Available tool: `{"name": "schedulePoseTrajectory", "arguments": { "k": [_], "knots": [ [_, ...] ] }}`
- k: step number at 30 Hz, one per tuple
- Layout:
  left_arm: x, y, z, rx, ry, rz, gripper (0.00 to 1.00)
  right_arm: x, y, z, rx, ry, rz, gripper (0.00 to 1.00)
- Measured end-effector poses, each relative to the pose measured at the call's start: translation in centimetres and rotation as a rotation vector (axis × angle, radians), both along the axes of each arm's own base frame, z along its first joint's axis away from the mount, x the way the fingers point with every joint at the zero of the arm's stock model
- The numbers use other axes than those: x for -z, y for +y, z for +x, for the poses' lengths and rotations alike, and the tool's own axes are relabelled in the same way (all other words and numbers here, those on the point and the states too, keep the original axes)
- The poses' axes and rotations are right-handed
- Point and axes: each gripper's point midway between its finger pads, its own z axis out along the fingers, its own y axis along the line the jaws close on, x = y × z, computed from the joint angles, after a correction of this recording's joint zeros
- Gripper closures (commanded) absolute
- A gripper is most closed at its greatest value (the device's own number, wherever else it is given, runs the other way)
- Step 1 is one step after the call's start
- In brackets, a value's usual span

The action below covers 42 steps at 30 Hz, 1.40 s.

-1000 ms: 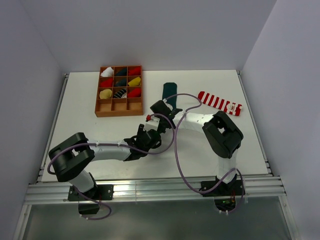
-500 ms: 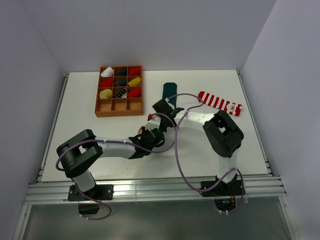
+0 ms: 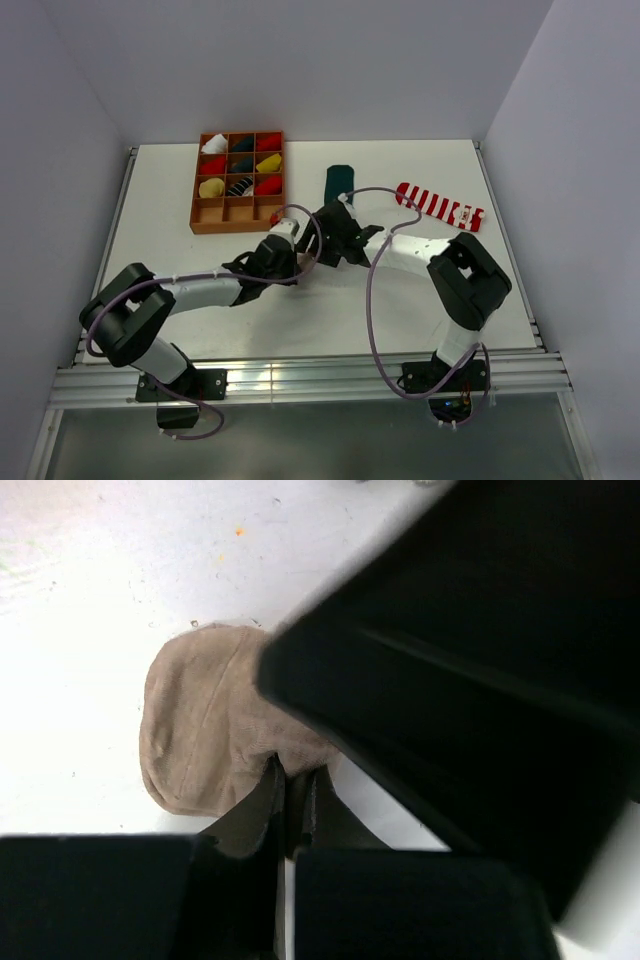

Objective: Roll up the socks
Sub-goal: Roll the sock at the center of the board.

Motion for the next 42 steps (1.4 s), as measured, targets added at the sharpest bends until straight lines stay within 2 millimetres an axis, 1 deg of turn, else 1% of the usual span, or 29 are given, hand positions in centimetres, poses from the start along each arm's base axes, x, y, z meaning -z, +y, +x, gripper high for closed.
{"name": "schedulePoseTrajectory", "arguments": {
  "k": [3,6,14,20,22,25,32,33,35,37,40,41,42],
  "knots": [
    [0.0,0.4,0.4,-0.002,0.071,-0.110,0.99,-0.8,0.3,-0.4,-0.009,-0.019,0.029,0.27],
    [0.0,0.7,0.5,-0.006,0.137,-0.206,0.99,-1.0,0.6,-0.5,-0.012,-0.034,0.054,0.27],
    [0.3,1.6,1.2,-0.034,0.313,-0.437,0.99,0.4,0.2,-1.3,0.000,-0.019,0.065,0.27],
    [0.4,1.8,1.3,-0.038,0.388,-0.528,0.99,0.8,0.5,-0.9,0.002,-0.026,0.075,0.28],
    [0.5,1.7,1.3,-0.037,0.401,-0.547,0.99,1.4,0.5,-0.9,0.002,-0.021,0.070,0.29],
    [0.5,1.8,1.3,-0.039,0.420,-0.577,0.99,2.9,0.5,-1.0,0.002,0.005,0.049,0.30],
    [0.6,2.0,1.3,-0.050,0.452,-0.645,0.99,3.1,1.2,-0.3,0.004,-0.001,0.064,0.35],
    [0.6,2.0,1.3,-0.047,0.455,-0.653,0.99,3.1,1.4,-0.2,0.004,-0.004,0.067,0.38],
    [0.7,1.9,1.2,-0.044,0.465,-0.670,0.99,3.3,1.5,0.0,0.005,-0.005,0.068,0.41],
    [0.6,1.9,1.1,-0.044,0.469,-0.682,0.99,3.3,1.5,0.1,0.007,-0.007,0.067,0.45],
    [0.6,1.9,1.0,-0.042,0.472,-0.690,0.99,3.5,1.4,0.1,0.009,-0.006,0.060,0.54],
    [0.7,1.9,0.9,-0.043,0.474,-0.692,0.99,3.5,1.4,0.1,0.010,-0.006,0.058,0.58],
    [0.7,1.9,0.9,-0.044,0.476,-0.694,0.99,3.5,1.3,0.1,0.012,-0.006,0.056,0.68]
  ]
}}
